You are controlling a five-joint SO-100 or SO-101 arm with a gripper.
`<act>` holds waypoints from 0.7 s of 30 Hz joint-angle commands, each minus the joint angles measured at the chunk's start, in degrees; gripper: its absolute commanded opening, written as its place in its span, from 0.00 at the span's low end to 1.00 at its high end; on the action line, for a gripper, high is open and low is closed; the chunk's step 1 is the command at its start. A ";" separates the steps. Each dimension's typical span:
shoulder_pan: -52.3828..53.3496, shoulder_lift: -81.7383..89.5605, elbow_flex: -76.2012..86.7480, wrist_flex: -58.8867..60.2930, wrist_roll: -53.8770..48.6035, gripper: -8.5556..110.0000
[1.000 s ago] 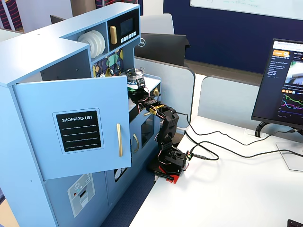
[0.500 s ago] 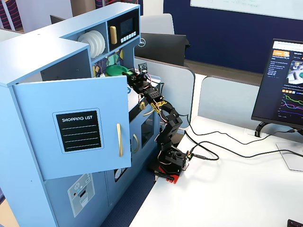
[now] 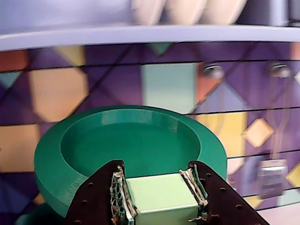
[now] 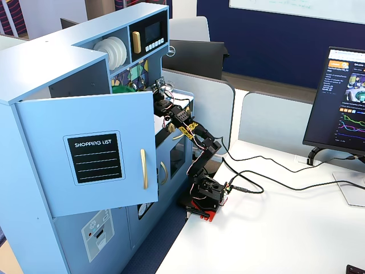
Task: Pick up the lid from the counter and put it on the green recipient
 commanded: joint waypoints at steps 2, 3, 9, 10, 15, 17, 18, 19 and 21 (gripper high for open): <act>-3.78 1.32 -4.75 0.18 -1.58 0.07; -4.22 1.05 -4.75 0.18 -1.76 0.07; -4.83 -0.09 -3.69 -0.18 -2.55 0.07; -4.75 -0.18 -3.43 -0.18 -2.64 0.07; -4.66 -0.35 -1.93 -0.18 -2.72 0.07; -4.31 -0.62 -1.58 -0.26 -2.72 0.07; -4.22 -0.88 -1.49 -0.26 -2.55 0.07; -4.13 -1.05 -1.49 -0.26 -2.46 0.07; -4.04 -1.49 -1.41 -0.26 -2.46 0.07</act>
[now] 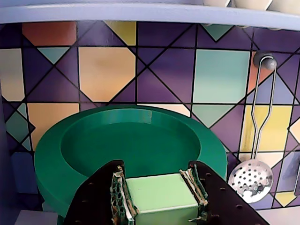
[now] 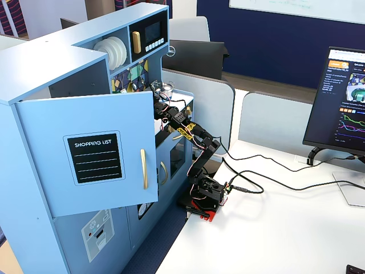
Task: Pick up the lid from the counter and put it on the green recipient
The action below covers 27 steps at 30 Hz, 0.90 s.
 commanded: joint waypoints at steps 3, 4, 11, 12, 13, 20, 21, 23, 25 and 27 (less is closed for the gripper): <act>0.00 0.09 -0.79 -0.26 -0.88 0.07; 0.18 0.09 -0.35 -0.26 -1.05 0.07; 0.79 1.67 2.46 1.49 -1.14 0.07; 0.88 2.02 2.90 1.67 -1.23 0.07; 0.97 2.37 3.34 1.85 -1.32 0.07; 1.58 4.57 5.71 2.99 -1.67 0.07; 1.58 4.75 5.98 3.08 -1.76 0.07; 1.76 4.92 6.24 3.16 -1.76 0.07; 1.85 5.10 6.50 3.16 -1.93 0.07; 1.93 5.19 6.77 3.25 -2.11 0.07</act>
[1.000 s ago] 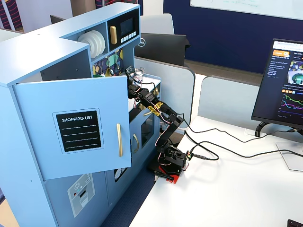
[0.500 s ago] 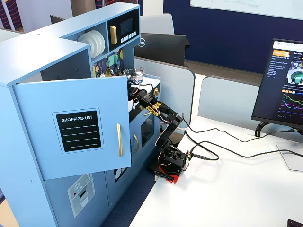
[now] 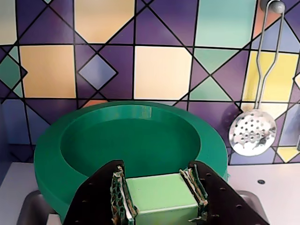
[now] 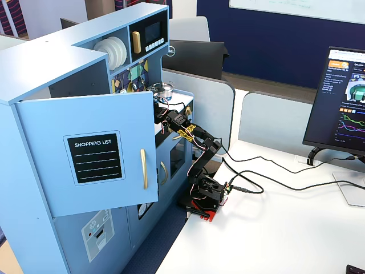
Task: Pick up the lid from the counter and put it on the green recipient
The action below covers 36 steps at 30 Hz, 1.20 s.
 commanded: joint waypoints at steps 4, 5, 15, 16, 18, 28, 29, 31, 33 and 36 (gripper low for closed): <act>1.93 3.16 0.09 0.18 -0.18 0.09; 2.20 3.34 0.26 -0.09 0.62 0.14; 2.64 3.60 -0.44 -3.25 2.99 0.42; 2.55 3.60 -0.70 -3.34 2.90 0.42; 2.55 3.69 -1.14 -3.34 2.72 0.43; 2.02 11.43 1.41 0.79 0.44 0.45; 2.29 12.48 1.93 2.02 0.62 0.45; 2.72 14.85 3.08 4.92 1.14 0.44; 2.99 17.84 5.19 7.65 1.49 0.44; 3.25 23.82 9.67 13.10 1.67 0.42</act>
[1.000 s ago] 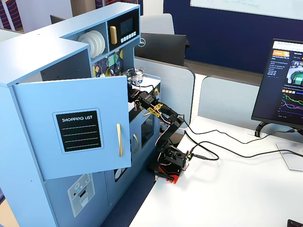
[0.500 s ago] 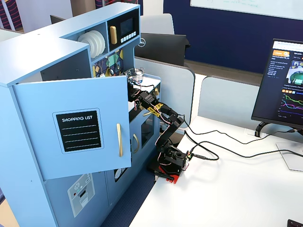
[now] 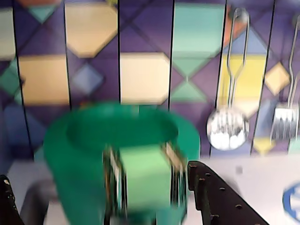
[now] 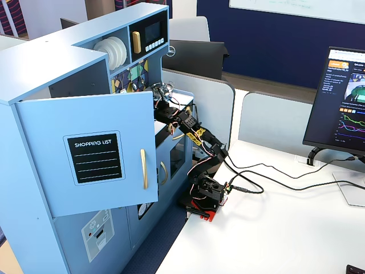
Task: Pick up the lid from the counter and put it on the green recipient
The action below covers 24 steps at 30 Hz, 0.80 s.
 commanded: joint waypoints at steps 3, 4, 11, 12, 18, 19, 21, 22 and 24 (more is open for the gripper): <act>2.20 13.36 8.44 7.38 1.67 0.42; 2.72 15.29 10.72 8.17 1.76 0.42; 2.99 28.13 24.35 18.72 2.90 0.39; 2.99 29.97 27.16 19.25 3.08 0.38; 3.78 37.71 45.18 20.21 2.20 0.28; 4.04 39.02 48.34 20.92 1.14 0.24; 3.34 41.66 54.67 21.45 2.11 0.17; 2.11 43.24 57.92 21.18 3.43 0.12; 0.18 45.44 62.40 22.85 4.22 0.07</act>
